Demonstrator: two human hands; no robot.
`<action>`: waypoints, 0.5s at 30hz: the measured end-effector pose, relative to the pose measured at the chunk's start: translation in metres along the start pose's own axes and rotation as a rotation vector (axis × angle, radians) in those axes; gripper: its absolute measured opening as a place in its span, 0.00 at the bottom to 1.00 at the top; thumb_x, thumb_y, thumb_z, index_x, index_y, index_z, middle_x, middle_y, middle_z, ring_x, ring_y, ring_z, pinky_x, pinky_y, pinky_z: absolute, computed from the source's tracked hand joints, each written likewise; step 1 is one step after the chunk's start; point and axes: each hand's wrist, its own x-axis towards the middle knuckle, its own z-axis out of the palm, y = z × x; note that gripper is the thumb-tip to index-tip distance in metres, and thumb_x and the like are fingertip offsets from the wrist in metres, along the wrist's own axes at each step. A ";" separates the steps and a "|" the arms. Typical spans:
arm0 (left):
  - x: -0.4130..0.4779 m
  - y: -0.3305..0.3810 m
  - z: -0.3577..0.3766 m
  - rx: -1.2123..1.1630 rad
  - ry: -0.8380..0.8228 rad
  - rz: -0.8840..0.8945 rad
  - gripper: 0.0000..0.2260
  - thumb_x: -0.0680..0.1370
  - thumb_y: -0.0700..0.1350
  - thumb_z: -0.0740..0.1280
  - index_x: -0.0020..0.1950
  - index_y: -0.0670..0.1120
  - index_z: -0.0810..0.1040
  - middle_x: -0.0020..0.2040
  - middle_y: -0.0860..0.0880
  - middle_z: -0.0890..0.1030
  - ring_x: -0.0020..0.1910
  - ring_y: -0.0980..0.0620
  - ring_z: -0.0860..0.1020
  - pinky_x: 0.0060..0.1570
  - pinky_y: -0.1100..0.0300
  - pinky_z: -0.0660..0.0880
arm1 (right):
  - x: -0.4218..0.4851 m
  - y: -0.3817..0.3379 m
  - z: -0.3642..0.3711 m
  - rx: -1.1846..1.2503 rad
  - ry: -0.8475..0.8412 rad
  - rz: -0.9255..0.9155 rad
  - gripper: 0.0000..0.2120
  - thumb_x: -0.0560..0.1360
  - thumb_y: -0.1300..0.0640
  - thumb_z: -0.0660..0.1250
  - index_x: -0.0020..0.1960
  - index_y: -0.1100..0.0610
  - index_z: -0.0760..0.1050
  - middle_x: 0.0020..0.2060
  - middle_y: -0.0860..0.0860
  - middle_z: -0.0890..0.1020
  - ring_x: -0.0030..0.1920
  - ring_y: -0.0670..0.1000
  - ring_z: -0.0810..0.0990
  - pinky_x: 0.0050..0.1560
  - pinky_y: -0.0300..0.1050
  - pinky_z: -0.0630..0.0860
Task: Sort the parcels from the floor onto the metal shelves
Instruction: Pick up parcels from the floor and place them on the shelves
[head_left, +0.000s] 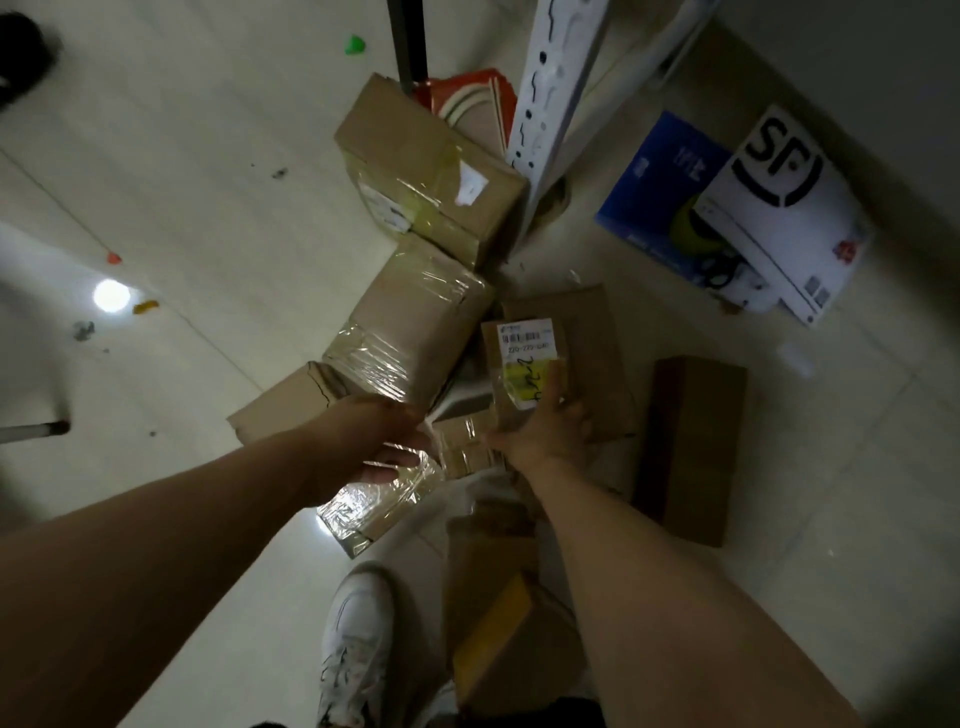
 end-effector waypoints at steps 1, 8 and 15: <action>0.007 -0.002 -0.002 0.003 0.005 -0.006 0.07 0.82 0.44 0.63 0.50 0.46 0.81 0.42 0.49 0.87 0.37 0.53 0.82 0.39 0.60 0.75 | 0.006 0.000 0.007 -0.019 0.011 0.010 0.59 0.67 0.34 0.74 0.80 0.41 0.34 0.77 0.65 0.51 0.76 0.67 0.56 0.71 0.70 0.61; -0.007 0.014 -0.004 0.020 0.046 -0.031 0.06 0.82 0.44 0.64 0.52 0.46 0.80 0.40 0.49 0.86 0.37 0.52 0.81 0.39 0.61 0.76 | 0.000 0.009 -0.017 0.100 -0.014 -0.015 0.55 0.66 0.35 0.75 0.80 0.37 0.42 0.72 0.62 0.61 0.71 0.66 0.63 0.69 0.68 0.65; -0.122 0.068 0.022 -0.124 -0.060 -0.046 0.10 0.82 0.44 0.63 0.60 0.43 0.77 0.48 0.45 0.83 0.42 0.49 0.81 0.40 0.58 0.76 | -0.110 0.004 -0.145 0.616 -0.292 -0.107 0.49 0.60 0.47 0.78 0.78 0.43 0.62 0.60 0.45 0.77 0.54 0.47 0.78 0.42 0.40 0.77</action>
